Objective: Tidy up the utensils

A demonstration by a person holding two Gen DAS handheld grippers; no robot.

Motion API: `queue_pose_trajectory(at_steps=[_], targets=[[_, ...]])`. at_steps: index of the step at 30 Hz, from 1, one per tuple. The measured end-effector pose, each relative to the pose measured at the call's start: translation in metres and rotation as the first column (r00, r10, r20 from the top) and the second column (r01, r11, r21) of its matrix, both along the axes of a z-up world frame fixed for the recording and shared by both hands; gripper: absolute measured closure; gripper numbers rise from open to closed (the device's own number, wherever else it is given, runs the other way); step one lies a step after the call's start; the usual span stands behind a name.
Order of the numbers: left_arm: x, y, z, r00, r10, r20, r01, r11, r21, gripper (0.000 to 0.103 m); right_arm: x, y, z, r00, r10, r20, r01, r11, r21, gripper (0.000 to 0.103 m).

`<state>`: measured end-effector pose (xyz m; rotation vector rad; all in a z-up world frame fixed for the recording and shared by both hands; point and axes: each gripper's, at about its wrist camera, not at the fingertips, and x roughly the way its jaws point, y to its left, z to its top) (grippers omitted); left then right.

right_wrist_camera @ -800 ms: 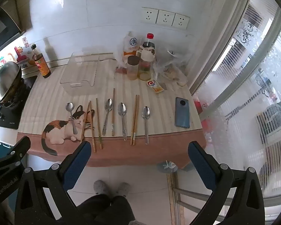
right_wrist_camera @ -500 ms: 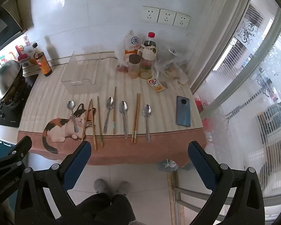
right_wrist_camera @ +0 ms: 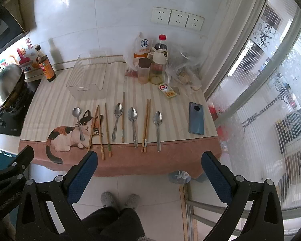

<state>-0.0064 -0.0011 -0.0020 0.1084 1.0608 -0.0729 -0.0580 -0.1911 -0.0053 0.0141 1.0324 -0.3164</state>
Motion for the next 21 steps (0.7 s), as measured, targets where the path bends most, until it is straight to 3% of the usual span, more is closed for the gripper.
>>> queue_pose_trajectory(at_steps=[21], targets=[[0.0066,-0.0057,0.0074,1.000,-0.014,-0.011,0.014,1.000,-0.014,0.000,0.0014,-0.0019,0.0000,1.000,0.003,0.002,-0.003,1.000,-0.002,0.000]])
